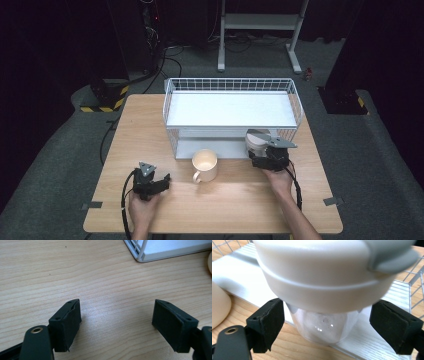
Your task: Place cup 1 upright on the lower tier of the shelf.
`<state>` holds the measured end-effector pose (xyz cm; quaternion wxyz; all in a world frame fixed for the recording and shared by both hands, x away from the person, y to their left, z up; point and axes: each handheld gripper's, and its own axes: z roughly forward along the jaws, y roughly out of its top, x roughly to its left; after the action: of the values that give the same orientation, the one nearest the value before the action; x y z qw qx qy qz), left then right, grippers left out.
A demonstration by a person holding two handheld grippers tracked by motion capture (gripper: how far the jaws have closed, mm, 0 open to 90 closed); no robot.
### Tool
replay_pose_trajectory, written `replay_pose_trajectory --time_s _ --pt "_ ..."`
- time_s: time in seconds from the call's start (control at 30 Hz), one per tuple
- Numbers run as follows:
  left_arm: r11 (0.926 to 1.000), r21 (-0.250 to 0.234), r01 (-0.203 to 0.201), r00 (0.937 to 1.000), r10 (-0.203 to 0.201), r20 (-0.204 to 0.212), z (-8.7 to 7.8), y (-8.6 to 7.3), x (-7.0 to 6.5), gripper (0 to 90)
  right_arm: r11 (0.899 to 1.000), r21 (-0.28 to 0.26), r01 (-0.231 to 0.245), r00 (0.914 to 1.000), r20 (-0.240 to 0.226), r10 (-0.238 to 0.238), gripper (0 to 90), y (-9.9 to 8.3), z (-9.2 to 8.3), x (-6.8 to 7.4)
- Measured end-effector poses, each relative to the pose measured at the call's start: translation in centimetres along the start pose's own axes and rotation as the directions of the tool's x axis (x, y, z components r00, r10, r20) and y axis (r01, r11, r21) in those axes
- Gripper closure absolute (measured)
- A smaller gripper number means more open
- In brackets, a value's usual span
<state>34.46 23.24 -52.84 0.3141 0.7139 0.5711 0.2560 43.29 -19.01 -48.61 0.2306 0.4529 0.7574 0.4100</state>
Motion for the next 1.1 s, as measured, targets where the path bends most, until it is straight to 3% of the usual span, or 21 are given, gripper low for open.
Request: replay_pose_trajectory --time_s 0.43,1.1 --pt "1.0000 0.000 0.000 1.0000 0.000 0.000 0.0 0.0 0.0 23.2 1.000 -0.003 -0.011 0.9996 0.025 0.011 24.7 -1.0 -0.9 0.3" --pt "1.0000 0.000 0.000 1.0000 0.000 0.000 0.0 0.0 0.0 23.2 1.000 0.018 0.000 0.9985 0.055 -0.001 30.1 -1.1 -0.2 0.8"
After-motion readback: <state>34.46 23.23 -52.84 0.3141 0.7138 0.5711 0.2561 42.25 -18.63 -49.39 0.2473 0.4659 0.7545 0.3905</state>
